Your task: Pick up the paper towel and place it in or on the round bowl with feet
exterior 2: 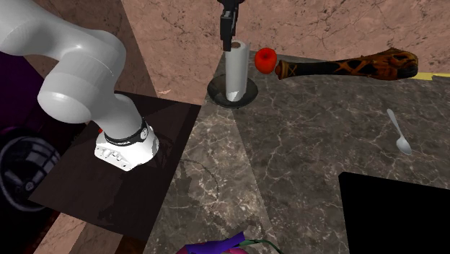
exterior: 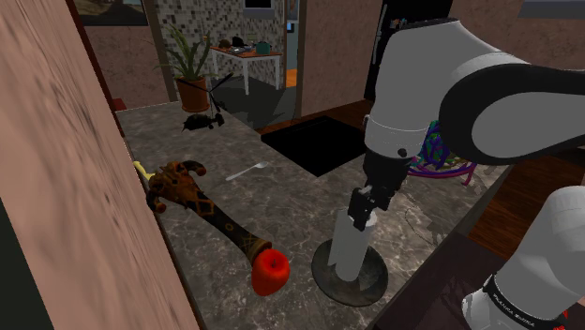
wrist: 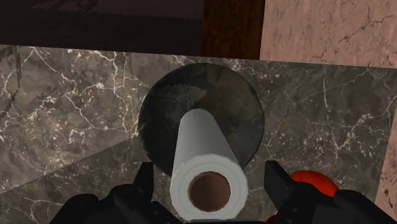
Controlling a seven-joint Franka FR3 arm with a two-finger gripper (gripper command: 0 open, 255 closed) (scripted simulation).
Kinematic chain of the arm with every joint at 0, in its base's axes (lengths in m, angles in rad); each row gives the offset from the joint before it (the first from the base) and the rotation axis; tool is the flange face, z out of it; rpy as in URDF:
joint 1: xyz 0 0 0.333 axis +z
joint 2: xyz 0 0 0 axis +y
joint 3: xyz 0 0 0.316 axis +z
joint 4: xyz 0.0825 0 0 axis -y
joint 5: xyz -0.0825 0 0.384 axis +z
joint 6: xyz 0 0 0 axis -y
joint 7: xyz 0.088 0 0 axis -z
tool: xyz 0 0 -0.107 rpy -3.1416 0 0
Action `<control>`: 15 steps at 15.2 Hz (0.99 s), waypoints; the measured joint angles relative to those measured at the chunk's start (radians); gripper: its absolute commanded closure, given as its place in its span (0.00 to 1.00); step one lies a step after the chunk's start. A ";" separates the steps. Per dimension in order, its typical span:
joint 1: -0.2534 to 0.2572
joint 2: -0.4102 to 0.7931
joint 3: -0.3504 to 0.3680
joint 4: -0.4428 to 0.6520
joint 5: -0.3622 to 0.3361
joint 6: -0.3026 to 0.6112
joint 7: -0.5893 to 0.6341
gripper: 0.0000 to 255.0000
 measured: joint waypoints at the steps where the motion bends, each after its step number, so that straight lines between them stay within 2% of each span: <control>1: 0.000 0.000 0.000 0.000 0.000 0.000 0.000 0.00; 4: 0.000 0.000 0.000 0.000 0.000 0.000 0.000 0.00; 9: -0.008 -0.013 -0.027 0.104 -0.021 -0.116 0.003 0.00; 15: -0.008 -0.015 -0.030 0.115 -0.022 -0.130 0.004 0.00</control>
